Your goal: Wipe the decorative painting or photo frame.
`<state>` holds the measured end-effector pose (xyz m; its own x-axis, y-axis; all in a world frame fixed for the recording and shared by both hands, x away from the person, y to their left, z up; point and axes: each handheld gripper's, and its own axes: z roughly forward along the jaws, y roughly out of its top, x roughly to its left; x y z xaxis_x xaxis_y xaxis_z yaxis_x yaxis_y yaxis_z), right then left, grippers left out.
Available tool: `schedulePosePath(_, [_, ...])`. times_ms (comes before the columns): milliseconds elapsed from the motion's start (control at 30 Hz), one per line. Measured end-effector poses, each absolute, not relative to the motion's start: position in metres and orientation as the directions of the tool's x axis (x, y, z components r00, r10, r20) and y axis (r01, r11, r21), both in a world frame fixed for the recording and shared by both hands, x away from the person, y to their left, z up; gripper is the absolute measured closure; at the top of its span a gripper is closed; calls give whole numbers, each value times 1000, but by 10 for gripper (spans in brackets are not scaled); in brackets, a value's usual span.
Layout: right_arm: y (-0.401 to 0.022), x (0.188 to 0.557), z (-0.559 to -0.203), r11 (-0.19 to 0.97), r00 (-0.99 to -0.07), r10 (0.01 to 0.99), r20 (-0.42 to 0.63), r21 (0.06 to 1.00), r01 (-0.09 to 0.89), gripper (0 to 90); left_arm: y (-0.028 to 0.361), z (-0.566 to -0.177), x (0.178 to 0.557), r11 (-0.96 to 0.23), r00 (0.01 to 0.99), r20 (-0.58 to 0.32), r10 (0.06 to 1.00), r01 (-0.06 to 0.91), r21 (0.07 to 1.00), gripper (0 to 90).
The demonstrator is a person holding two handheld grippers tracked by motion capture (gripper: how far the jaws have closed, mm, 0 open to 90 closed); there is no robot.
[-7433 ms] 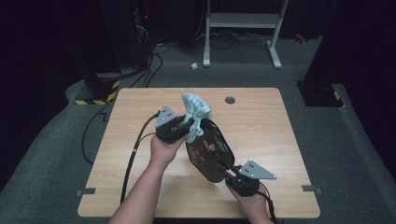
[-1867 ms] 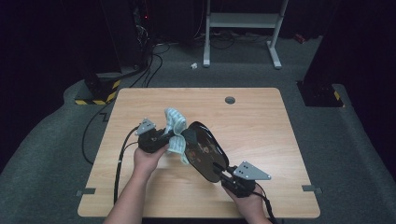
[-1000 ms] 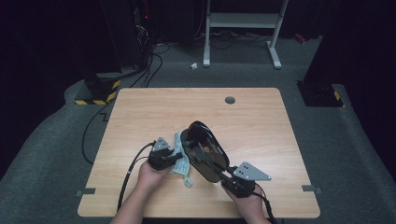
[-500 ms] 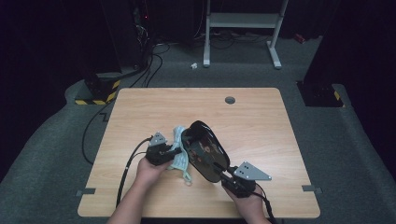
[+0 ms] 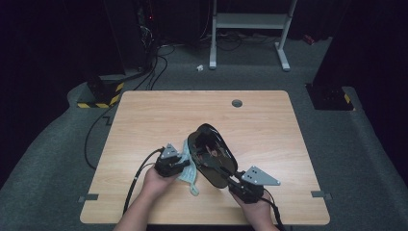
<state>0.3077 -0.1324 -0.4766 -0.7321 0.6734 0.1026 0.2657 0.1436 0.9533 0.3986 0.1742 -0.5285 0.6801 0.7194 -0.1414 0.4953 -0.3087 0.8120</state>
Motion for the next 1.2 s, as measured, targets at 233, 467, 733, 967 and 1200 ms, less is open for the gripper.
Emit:
schedulePosePath(233, [-132,307,-476,147,-734,672,102,952,267,776,184,-499,408,-231,655,-156,740,465,855,744])
schedulePosePath(467, [-132,308,-476,145,-732,673,105,952,270,775,188,-456,412,-172,661,-139,738,382,908,740])
schedulePosePath(733, [-132,308,-476,141,-728,677,109,951,274,773,181,-442,410,-163,680,-129,722,348,923,738])
schedulePosePath(967, [-134,308,-477,135,-723,681,116,951,279,772,185,-485,406,-192,658,-168,734,438,878,736])
schedulePosePath(1200, [-133,307,-477,141,-727,678,109,951,274,772,171,-532,394,-304,678,-144,720,495,814,734])
